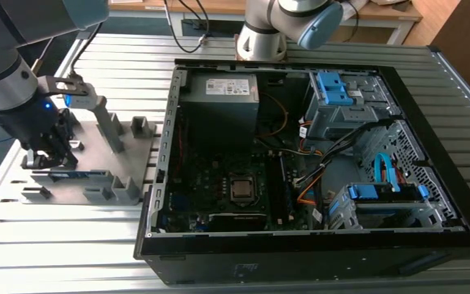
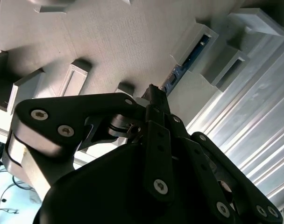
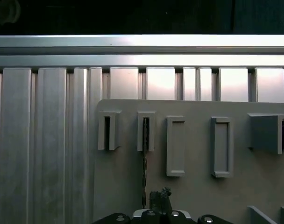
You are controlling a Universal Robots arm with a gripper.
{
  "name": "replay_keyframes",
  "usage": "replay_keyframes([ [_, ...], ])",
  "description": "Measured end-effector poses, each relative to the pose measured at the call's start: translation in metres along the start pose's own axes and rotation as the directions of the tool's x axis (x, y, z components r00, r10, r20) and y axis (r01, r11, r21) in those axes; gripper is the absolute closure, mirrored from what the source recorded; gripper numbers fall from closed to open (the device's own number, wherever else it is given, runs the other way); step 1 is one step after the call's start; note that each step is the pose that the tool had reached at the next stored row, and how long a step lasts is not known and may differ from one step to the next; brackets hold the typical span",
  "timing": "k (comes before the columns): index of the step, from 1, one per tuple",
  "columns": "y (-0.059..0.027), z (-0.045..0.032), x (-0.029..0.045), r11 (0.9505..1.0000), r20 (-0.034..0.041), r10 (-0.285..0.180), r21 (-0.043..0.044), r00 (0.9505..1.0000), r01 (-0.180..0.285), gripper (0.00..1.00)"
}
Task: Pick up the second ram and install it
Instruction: 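Pick up the second ram and move it above second insertion slot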
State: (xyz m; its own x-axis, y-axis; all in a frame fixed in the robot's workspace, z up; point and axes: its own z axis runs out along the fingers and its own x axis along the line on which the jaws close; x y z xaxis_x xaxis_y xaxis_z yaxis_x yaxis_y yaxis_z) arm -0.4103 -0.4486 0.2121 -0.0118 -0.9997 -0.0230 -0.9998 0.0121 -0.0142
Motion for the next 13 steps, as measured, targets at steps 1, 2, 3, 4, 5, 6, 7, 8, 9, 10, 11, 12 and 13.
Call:
replay_keyframes([
  [1, 0.0000, 0.0000, 0.0000, 1.0000, 0.0001, -0.008, -0.0001, 1.0000, 0.008, 0.90],
  [2, 0.0000, 0.0000, 0.0000, 0.9999, 0.0002, -0.015, -0.0003, 0.9999, 0.015, 0.90],
  [3, 0.0000, 0.0000, 0.0000, 0.9998, 0.0003, -0.018, -0.0003, 0.9998, 0.018, 0.90],
  [4, 0.0000, 0.0000, 0.0000, 0.9998, 0.0003, -0.018, -0.0003, 0.9998, 0.018, 0.90],
  [5, 0.0000, 0.0000, 0.0000, 0.9998, 0.0003, -0.018, -0.0004, 0.9998, 0.018, 0.90],
  [6, 0.0000, 0.0000, 0.0000, 0.9998, 0.0003, -0.019, -0.0004, 0.9998, 0.019, 0.90],
  [7, 0.0000, 0.0000, 0.0000, 0.9998, 0.0003, -0.019, -0.0003, 0.9998, 0.019, 0.90],
  [8, 0.0000, 0.0000, 0.0000, 0.9998, 0.0003, -0.019, -0.0004, 0.9998, 0.019, 0.90],
  [9, 0.0000, 0.0000, 0.0000, 0.9998, 0.0003, -0.019, -0.0004, 0.9998, 0.019, 0.90],
  [10, 0.0000, 0.0000, 0.0000, 0.9998, 0.0003, -0.019, -0.0004, 0.9998, 0.019, 0.90],
  [11, 0.0000, 0.0000, 0.0000, 0.9998, 0.0003, -0.019, -0.0004, 0.9998, 0.019, 0.90],
  [12, 0.0000, 0.0000, 0.0000, 0.9998, 0.0004, -0.019, -0.0004, 0.9998, 0.019, 0.89],
  [13, 0.0000, 0.0000, 0.0000, 0.9998, 0.0003, -0.019, -0.0004, 0.9998, 0.019, 0.83],
])
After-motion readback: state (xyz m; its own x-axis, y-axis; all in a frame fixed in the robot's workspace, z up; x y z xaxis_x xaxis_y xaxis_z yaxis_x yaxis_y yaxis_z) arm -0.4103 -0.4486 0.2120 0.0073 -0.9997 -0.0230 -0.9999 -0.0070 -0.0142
